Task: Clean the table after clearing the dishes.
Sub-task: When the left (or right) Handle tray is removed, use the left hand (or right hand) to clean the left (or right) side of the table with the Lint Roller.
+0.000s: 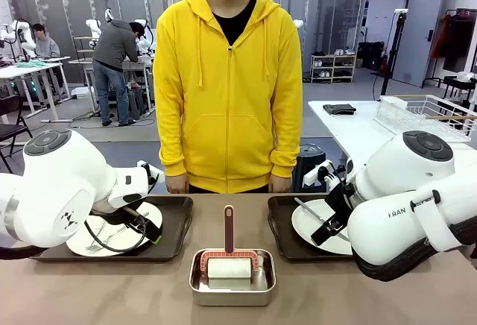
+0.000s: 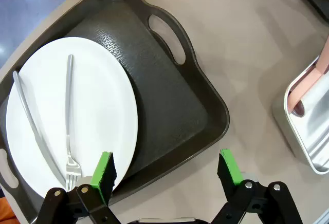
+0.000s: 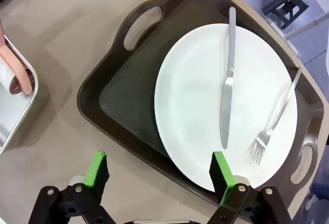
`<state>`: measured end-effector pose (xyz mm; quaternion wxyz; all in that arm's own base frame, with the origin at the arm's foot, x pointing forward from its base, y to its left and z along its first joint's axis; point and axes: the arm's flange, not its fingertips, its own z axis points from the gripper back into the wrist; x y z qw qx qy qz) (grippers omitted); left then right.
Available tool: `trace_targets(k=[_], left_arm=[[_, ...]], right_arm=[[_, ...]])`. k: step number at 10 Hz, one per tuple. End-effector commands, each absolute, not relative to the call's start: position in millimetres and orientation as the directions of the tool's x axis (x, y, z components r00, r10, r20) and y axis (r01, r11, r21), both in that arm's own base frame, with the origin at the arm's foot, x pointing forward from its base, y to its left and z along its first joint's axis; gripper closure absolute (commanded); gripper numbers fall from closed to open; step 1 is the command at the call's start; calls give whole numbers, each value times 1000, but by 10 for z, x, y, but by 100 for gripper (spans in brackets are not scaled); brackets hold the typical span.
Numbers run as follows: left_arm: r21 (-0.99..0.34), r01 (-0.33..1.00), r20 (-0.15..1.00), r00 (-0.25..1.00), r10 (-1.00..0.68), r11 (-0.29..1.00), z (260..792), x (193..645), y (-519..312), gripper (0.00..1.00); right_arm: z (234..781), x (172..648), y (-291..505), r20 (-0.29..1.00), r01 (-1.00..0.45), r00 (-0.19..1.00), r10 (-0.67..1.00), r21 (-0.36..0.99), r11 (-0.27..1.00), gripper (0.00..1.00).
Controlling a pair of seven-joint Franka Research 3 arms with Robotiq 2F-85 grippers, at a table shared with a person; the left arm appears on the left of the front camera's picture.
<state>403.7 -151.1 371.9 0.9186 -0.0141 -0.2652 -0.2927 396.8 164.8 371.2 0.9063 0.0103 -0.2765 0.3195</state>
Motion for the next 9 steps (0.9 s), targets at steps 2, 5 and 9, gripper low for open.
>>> trace_targets(k=[2, 5, 9], left_arm=[[129, 545, 495, 688, -531, 828, 3719, 4036, -1513, 0], [129, 545, 495, 688, -531, 828, 3719, 4036, -1513, 0], [129, 545, 495, 688, -531, 828, 3719, 4036, -1513, 0]], right_arm=[[3712, 3968, 1648, 508, -585, 643, 573, -158, 796, 0], [3712, 3968, 1648, 508, -585, 643, 573, -158, 796, 0], [3712, 3968, 1648, 508, -585, 643, 573, -158, 796, 0]])
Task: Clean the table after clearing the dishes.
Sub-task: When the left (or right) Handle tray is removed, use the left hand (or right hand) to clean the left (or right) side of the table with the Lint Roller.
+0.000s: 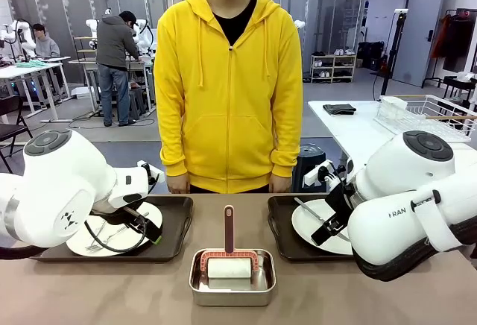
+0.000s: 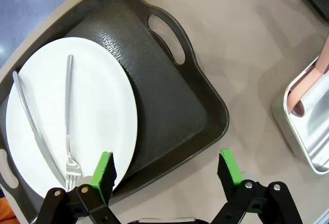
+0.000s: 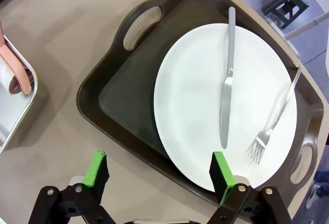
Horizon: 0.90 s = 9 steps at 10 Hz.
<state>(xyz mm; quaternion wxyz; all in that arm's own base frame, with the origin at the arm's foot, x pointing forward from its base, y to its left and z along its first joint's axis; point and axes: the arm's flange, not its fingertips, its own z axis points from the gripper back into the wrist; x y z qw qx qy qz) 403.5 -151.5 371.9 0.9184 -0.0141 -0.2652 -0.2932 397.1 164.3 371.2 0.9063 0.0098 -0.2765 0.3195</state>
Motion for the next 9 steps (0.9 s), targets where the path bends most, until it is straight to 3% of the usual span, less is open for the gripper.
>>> trace_targets(k=[1, 3, 6, 9], left_arm=[[129, 545, 495, 688, -531, 828, 3719, 4036, -1513, 0], [130, 545, 475, 699, -535, 828, 3813, 4111, -1500, 0], [61, 575, 440, 718, -539, 816, 4199, 4339, -1388, 0], [-214, 625, 448, 746, -493, 751, 4570, 4638, -1097, 0]], right_arm=[[3712, 3968, 1648, 508, -585, 643, 573, -158, 796, 0], [3847, 4034, 1626, 506, -592, 647, 570, -138, 794, 0], [4215, 4333, 1481, 500, -630, 702, 507, 104, 769, 0], [4569, 4695, 1332, 490, -637, 745, 453, 318, 702, 0]])
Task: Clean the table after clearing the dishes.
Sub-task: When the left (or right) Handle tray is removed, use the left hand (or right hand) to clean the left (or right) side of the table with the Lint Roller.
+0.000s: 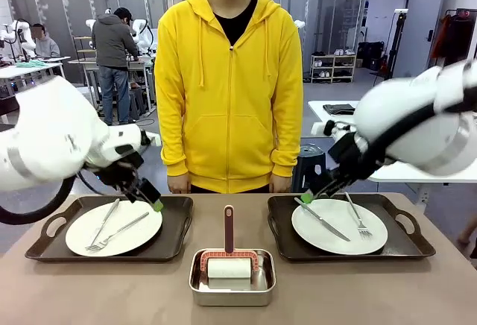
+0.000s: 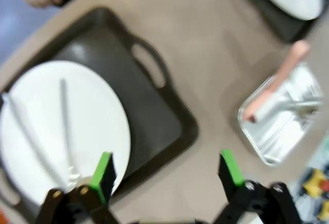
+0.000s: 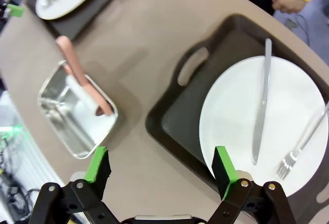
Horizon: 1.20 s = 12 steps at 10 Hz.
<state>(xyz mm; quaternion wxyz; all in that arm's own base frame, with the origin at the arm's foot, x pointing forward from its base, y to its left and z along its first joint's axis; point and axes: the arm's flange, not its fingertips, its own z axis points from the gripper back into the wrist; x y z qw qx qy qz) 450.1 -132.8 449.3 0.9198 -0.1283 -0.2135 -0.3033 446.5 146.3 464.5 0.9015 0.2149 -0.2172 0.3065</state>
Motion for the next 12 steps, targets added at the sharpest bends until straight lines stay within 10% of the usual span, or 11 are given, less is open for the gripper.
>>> trace_targets(k=[1, 8, 12], left_arm=[[-340, 643, 481, 746, -461, 686, 4667, 4705, -954, 0], [-842, 486, 467, 874, -134, 233, 4684, 4576, 640, 0], [-908, 346, 381, 917, 120, 238, 4481, 4153, 2060, 0]], right_arm=[[4647, 4807, 1237, 478, -619, 774, 415, 434, 654, 0], [4816, 4767, 10, 350, -311, 936, -27, 863, 397, 0], [4710, 4445, -1365, 229, -149, 946, -231, 937, 316, 0]])
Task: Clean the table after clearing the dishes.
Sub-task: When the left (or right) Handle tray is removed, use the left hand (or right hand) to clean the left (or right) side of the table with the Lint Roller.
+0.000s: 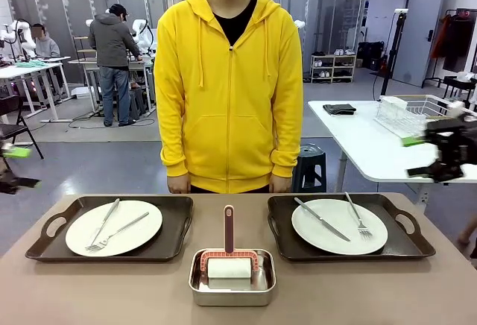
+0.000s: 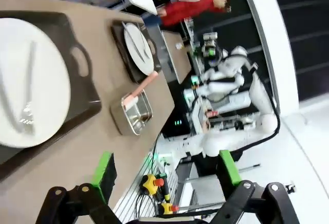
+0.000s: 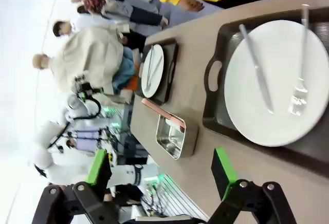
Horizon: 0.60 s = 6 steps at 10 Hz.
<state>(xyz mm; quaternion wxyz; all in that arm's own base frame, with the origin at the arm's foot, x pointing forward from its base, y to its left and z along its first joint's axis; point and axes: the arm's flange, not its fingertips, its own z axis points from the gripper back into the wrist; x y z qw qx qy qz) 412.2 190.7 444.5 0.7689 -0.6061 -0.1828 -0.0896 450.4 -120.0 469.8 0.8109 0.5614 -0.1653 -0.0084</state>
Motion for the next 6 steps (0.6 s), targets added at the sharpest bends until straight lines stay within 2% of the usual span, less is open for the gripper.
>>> trace_targets(k=[1, 4, 6], left_arm=[[-896, 352, 399, 906, 142, 269, 4453, 4011, 2342, 0], [-892, 345, 419, 873, 248, 293, 4358, 3618, 2912, 0], [-890, 341, 432, 844, 318, 302, 4315, 3501, 3050, 0]], right_arm=[[4685, 4323, -1683, 214, -131, 934, -286, 950, 284, 0], [4460, 3979, -2459, 133, -40, 884, -448, 977, 211, 0], [4361, 3843, -2672, 114, -14, 868, -484, 979, 206, 0]])
